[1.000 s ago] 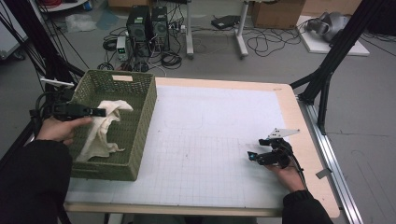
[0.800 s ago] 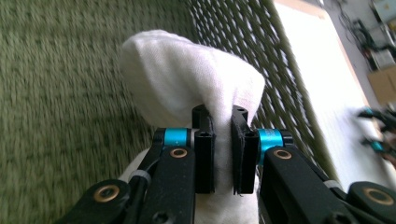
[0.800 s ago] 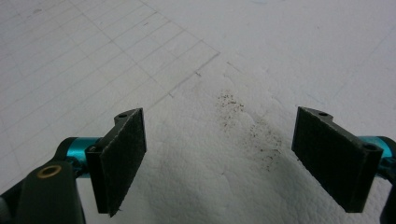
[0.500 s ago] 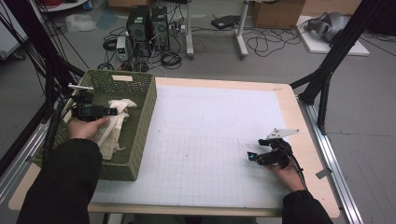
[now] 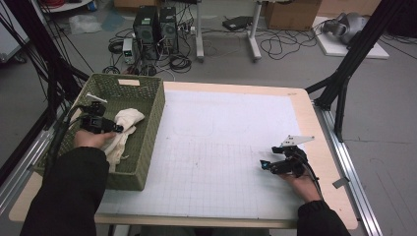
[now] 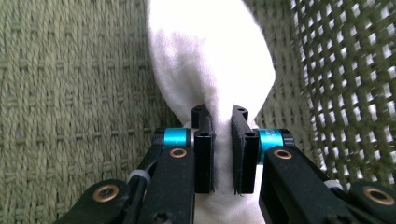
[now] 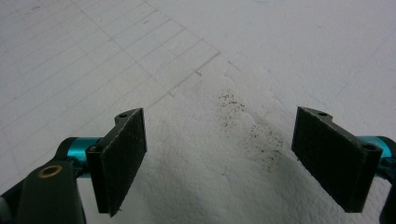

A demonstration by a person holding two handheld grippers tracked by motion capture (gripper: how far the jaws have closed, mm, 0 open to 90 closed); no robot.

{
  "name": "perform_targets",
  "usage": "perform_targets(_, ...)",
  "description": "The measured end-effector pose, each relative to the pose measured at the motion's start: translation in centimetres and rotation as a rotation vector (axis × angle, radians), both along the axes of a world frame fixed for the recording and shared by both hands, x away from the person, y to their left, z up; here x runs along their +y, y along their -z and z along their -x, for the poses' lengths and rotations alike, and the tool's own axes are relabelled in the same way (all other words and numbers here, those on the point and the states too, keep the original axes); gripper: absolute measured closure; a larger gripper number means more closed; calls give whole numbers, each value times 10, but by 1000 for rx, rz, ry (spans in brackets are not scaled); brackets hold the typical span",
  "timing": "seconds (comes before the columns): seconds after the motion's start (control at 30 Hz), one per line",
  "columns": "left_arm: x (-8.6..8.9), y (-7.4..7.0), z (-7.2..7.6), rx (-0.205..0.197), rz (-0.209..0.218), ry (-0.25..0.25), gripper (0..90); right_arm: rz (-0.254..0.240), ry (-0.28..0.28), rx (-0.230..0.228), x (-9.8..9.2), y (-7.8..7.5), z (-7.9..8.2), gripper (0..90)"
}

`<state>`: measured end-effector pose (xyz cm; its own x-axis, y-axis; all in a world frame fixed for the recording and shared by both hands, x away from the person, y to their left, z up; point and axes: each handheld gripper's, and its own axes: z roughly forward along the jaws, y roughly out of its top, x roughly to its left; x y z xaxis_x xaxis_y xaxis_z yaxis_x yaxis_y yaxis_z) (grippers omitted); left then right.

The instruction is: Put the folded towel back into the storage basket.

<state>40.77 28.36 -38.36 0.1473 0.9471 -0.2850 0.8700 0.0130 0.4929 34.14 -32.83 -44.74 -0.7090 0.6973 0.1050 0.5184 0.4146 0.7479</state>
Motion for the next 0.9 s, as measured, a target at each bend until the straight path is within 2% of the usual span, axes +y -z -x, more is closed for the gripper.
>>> perform_targets(0.17, -2, 6, -1, 63, -65, 16, 813, 0, 0, 0, 0, 0, 0, 172)
perform_targets(0.27, -6, 13, -2, 129, -92, 37, 808, 2, 0, -1, 0, 0, 0, 172)
perform_targets(0.33, -10, 17, -3, 172, -143, 58, 799, 2, -1, 1, 0, 0, 0, 172)
perform_targets(0.43, -13, 18, -4, 191, -154, 59, 782, 3, -2, 2, 0, 0, 0, 172)
perform_targets(0.53, -11, 14, -4, 178, -138, 66, 707, -1, -1, -1, 0, 0, 0, 172)
perform_targets(0.67, -7, 0, -4, 106, -70, 62, 548, -2, 2, 3, -1, 0, 0, 172)
perform_targets(0.83, -7, -15, -8, -6, -22, 27, 519, 1, 0, 1, 0, 0, 0, 172)
perform_targets(0.9, -11, -13, -12, -14, -39, 35, 528, 4, 1, 2, 0, 0, 0, 173)
